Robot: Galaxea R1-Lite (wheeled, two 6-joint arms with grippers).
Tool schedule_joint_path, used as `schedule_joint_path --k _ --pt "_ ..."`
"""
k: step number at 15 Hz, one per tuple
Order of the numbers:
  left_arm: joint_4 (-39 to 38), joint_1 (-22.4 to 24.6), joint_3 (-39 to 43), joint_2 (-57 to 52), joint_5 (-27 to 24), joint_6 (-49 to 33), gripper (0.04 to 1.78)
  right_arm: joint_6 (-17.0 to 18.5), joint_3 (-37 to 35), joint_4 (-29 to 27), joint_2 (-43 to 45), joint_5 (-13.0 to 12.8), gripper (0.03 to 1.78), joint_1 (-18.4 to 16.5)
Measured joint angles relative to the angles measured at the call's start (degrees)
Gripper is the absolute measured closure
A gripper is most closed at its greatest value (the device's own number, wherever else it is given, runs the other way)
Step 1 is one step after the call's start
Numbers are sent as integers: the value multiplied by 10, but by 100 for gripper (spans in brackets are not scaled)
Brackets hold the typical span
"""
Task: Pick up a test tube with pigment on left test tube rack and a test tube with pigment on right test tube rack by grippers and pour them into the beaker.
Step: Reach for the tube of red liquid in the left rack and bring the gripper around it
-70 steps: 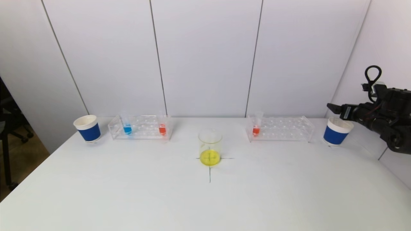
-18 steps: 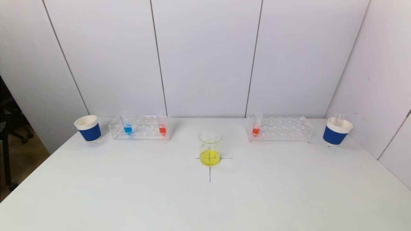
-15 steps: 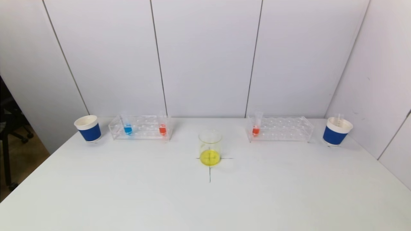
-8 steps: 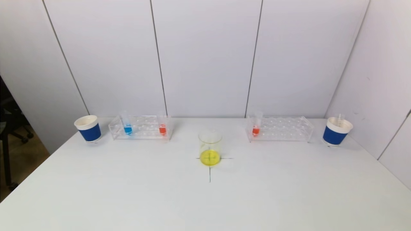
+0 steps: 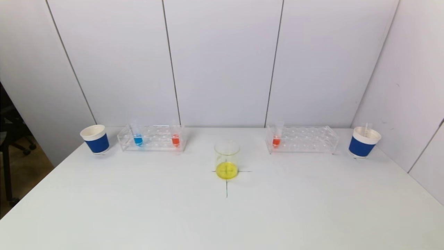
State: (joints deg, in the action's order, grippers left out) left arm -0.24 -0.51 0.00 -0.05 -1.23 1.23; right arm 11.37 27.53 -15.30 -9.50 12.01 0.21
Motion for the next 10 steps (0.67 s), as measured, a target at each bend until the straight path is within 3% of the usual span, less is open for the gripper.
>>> schedule_joint_path --k 5,7,10 --pt "0 0 0 0 0 0 6 -45 -51 23 69 -43 4 -1" --pt "0 0 0 0 0 0 6 -60 -80 78 84 -65 4 -1" --pt "0 0 0 0 0 0 6 -87 -172 223 93 -80 4 -2"
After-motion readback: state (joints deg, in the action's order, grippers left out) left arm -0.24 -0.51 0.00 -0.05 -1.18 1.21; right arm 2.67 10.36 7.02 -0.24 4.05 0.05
